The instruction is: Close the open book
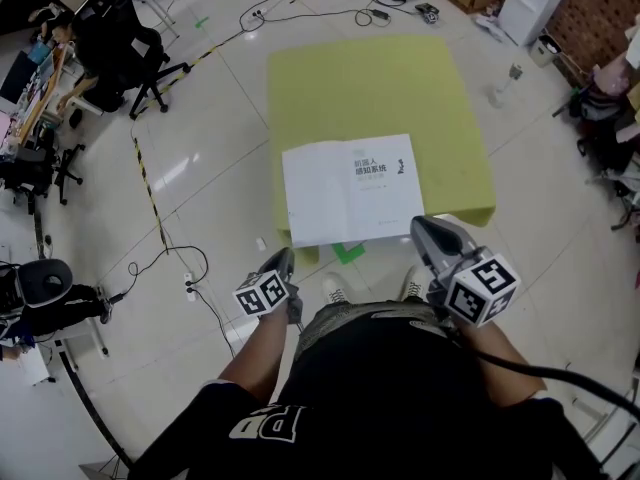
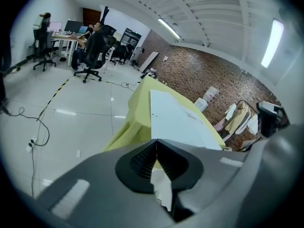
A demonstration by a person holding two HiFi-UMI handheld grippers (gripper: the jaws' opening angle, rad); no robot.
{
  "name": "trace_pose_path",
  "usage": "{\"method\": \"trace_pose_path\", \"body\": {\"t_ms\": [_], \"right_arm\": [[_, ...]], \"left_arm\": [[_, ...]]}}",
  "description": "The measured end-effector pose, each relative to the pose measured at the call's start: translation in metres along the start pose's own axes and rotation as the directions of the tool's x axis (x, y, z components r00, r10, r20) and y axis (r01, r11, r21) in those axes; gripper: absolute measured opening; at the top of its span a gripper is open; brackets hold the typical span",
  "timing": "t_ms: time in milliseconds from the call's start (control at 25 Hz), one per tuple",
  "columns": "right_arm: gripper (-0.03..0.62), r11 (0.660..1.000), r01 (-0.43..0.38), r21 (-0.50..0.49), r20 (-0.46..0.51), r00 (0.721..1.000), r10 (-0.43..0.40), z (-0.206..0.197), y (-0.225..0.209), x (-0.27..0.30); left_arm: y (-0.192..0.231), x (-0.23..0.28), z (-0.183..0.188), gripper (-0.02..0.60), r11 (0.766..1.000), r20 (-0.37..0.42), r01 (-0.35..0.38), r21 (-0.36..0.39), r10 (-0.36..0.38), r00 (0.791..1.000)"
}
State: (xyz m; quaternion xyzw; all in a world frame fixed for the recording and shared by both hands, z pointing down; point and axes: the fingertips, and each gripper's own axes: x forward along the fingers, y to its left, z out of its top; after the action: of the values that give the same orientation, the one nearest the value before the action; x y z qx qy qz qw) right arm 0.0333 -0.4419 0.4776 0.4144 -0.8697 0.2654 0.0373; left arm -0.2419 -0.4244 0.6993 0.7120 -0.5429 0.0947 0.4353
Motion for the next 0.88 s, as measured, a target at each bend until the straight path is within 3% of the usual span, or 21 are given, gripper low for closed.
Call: {"method": "trace_pose_path", "body": {"t_ms": [400,600,880], "right_arm": [[0.006,1.0,0.008,-0.009,-0.006,1.0,-0.008,-0.001,-0.001,-0.003],[0.006,1.0,0.015,-0.013,-0.01,1.0,-0.015,0.0,-0.001,-0.005],[0.006,0.999,0.032,-0.014,-0.011,0.999,-0.032,-0.001,-0.006,-0.006]], "left_arm": [[0.005,0.005,-0.002,0.102,0.969,0.046,0.091,-0.229,-0.083,0.996],[0.005,0.013,0.0,0.159,0.899,0.089,0.177,-0.402,-0.153,0.984],[0.002,0.028,-0.006,0.16,0.889,0.069,0.19,-0.417,-0.178,0.982]]}}
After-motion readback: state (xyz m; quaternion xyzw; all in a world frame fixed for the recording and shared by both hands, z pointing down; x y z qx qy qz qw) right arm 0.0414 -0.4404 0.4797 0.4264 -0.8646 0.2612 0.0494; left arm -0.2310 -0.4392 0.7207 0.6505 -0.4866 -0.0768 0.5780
